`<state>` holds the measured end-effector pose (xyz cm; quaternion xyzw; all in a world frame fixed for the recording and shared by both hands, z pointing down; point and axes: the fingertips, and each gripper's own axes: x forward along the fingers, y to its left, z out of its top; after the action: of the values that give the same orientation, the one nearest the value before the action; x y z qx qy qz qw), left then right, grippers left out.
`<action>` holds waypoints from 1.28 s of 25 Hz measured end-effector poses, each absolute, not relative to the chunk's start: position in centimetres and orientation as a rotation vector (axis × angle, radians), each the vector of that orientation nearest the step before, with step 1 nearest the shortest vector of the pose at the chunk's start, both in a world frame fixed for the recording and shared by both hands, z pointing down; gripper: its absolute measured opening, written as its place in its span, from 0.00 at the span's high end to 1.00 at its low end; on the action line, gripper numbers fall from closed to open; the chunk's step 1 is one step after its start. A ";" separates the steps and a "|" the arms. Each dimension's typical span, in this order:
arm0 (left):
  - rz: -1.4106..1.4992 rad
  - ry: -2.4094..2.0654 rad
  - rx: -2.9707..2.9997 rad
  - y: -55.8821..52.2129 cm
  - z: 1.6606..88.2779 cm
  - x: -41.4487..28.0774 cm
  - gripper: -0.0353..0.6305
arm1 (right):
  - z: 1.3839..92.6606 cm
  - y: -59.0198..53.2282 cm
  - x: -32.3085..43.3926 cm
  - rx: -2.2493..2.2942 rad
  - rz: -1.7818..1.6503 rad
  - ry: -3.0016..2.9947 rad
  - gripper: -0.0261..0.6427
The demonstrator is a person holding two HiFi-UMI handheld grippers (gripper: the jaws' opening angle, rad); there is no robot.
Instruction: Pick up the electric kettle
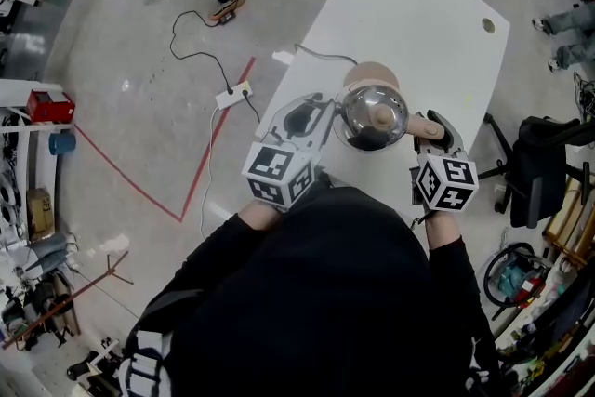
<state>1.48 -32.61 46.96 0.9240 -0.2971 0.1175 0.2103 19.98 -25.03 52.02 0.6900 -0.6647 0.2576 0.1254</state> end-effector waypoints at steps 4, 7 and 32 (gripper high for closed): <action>0.313 -0.832 2.580 -32.9 45.9 1.4 0.79 | 51.2 -25.3 19.8 2.005 0.745 -1.956 0.80; 0.305 -0.836 2.589 -33.1 45.4 1.4 0.79 | 50.8 -25.5 19.7 2.006 0.735 -1.969 0.80; 0.251 -0.811 2.619 -32.4 43.6 1.4 0.79 | 46.5 -25.1 20.4 2.144 0.452 -2.005 0.81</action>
<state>1.43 -32.36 43.59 0.9334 -0.2890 0.0895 0.1930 20.39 -25.13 46.49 0.7192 -0.6727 0.1517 0.0855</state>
